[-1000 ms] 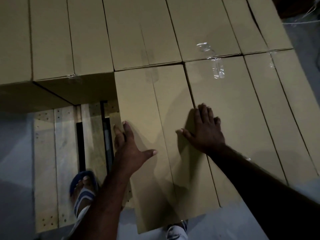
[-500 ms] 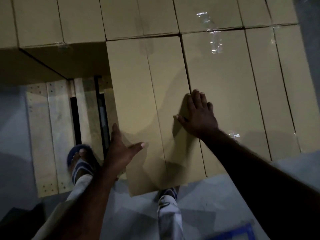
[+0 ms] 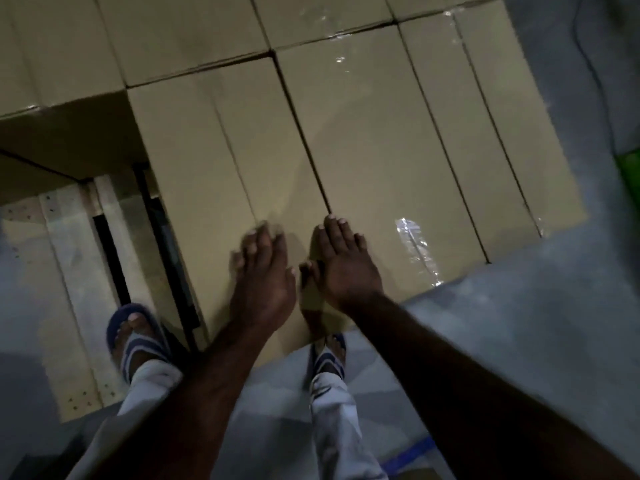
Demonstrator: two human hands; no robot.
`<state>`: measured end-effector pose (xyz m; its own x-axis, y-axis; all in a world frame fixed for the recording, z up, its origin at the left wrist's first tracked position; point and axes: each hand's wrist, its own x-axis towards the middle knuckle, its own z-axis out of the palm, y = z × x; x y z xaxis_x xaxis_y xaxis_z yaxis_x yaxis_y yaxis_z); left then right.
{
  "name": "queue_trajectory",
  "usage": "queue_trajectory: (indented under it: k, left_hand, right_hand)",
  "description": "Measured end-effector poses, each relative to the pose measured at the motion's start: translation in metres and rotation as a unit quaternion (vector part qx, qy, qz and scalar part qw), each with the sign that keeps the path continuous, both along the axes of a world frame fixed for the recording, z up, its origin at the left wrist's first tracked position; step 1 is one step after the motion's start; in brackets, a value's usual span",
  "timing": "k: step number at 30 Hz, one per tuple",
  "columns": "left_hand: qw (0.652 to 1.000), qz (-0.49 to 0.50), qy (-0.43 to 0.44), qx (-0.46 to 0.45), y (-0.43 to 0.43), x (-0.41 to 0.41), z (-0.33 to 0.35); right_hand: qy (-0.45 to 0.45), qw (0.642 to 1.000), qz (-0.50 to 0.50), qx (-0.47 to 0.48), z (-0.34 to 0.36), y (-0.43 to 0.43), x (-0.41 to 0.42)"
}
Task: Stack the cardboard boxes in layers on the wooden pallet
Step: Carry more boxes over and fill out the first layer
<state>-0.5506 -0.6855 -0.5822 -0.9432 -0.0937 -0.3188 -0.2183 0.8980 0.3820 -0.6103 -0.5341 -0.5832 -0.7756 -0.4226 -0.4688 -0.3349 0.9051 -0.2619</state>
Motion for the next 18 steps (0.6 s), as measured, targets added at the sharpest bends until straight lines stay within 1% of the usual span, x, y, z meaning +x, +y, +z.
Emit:
queue_trajectory:
  k: [2, 4, 7, 9, 10, 11, 12, 13, 14, 15, 16, 17, 18]
  left_hand:
    - [0.994, -0.11, -0.017, 0.016, 0.023, -0.015, -0.001]
    - [0.978, -0.208, -0.026, 0.023, 0.039, -0.03, -0.003]
    - [0.938, -0.344, -0.026, -0.016, 0.059, -0.048, -0.008]
    - [0.914, -0.403, -0.029, -0.045, 0.068, -0.054, -0.012]
    - [0.902, -0.428, -0.023, -0.05, 0.075, -0.056, -0.014]
    - [0.889, -0.454, -0.018, -0.055, 0.08, -0.055, -0.016]
    - [0.876, -0.478, -0.012, -0.06, 0.085, -0.053, -0.018]
    - [0.865, -0.498, -0.004, -0.063, 0.088, -0.05, -0.02]
    - [0.852, -0.519, 0.008, -0.064, 0.092, -0.047, -0.022]
    - [0.843, -0.533, 0.018, -0.067, 0.094, -0.043, -0.024]
    - [0.837, -0.541, 0.025, -0.071, 0.096, -0.04, -0.026]
    - [0.836, -0.543, 0.03, -0.076, 0.096, -0.038, -0.027]
    - [0.837, -0.54, 0.036, -0.077, 0.095, -0.037, -0.028]
  right_hand:
    - [0.013, 0.999, -0.029, -0.018, -0.002, 0.015, 0.025]
    - [0.025, 0.997, -0.074, -0.027, -0.006, 0.03, 0.046]
    - [0.034, 0.988, -0.148, -0.006, -0.01, 0.055, 0.068]
    - [0.045, 0.977, -0.209, 0.002, -0.012, 0.068, 0.079]
    - [0.062, 0.964, -0.258, -0.008, -0.014, 0.074, 0.086]
    - [0.075, 0.942, -0.327, -0.034, -0.015, 0.078, 0.092]
    - [0.074, 0.907, -0.407, -0.077, -0.014, 0.078, 0.096]
    - [0.06, 0.857, -0.496, -0.128, -0.01, 0.075, 0.099]
    - [0.042, 0.781, -0.597, -0.179, -0.016, 0.071, 0.103]
    - [0.011, 0.686, -0.695, -0.214, -0.019, 0.066, 0.102]
    - [-0.028, 0.57, -0.78, -0.258, -0.021, 0.06, 0.099]
    - [-0.056, 0.443, -0.838, -0.313, -0.024, 0.055, 0.096]
    - [-0.087, 0.319, -0.863, -0.382, -0.031, 0.051, 0.094]
